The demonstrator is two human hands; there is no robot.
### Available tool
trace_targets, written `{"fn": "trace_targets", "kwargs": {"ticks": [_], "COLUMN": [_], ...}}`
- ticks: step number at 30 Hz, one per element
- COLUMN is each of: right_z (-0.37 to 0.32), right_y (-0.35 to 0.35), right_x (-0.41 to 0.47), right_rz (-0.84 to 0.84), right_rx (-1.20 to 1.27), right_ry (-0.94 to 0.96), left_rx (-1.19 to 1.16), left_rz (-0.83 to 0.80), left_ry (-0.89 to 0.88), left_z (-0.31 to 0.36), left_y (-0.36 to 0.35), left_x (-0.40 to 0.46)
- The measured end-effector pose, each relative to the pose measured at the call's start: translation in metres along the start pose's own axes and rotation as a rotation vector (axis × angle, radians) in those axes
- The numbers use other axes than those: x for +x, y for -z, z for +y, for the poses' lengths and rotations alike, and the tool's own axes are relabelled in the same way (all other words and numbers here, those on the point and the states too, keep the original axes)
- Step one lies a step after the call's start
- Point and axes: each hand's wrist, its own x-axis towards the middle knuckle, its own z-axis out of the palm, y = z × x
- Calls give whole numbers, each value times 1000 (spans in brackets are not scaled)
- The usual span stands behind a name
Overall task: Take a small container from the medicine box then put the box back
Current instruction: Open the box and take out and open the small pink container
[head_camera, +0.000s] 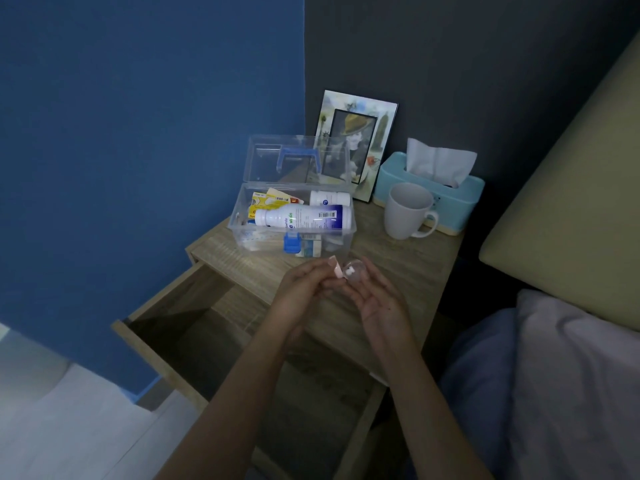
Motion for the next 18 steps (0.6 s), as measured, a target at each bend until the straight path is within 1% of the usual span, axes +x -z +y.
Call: {"fn": "trace_targets", "kwargs": {"ticks": [3, 5, 9, 11, 14, 15, 17, 18], "right_z": [-2, -4, -8, -10, -8, -7, -7, -8], "right_y": [8, 11, 18, 21, 26, 28, 33, 35], "right_x": [-1, 0, 2, 3, 3, 2, 1, 1], "right_rz": [-5, 8, 23, 48, 81, 105, 154, 152], "right_rx": [22, 19, -18, -48, -196, -301, -577, -660], "right_ry": [-46, -52, -91, -114, -95, -81, -43, -24], "left_rx": [-180, -249, -300, -285, -191, -115, 112, 209], "left_rz": [-68, -90, -151, -136, -59, -34, 20, 42], "left_ry": [9, 9, 7, 28, 66, 72, 70, 69], "left_z": [-2, -4, -10, -13, -19, -21, -24, -26], "left_y": [2, 4, 9, 12, 12, 11, 11, 10], "left_x": [1, 3, 4, 4, 4, 3, 3, 3]}}
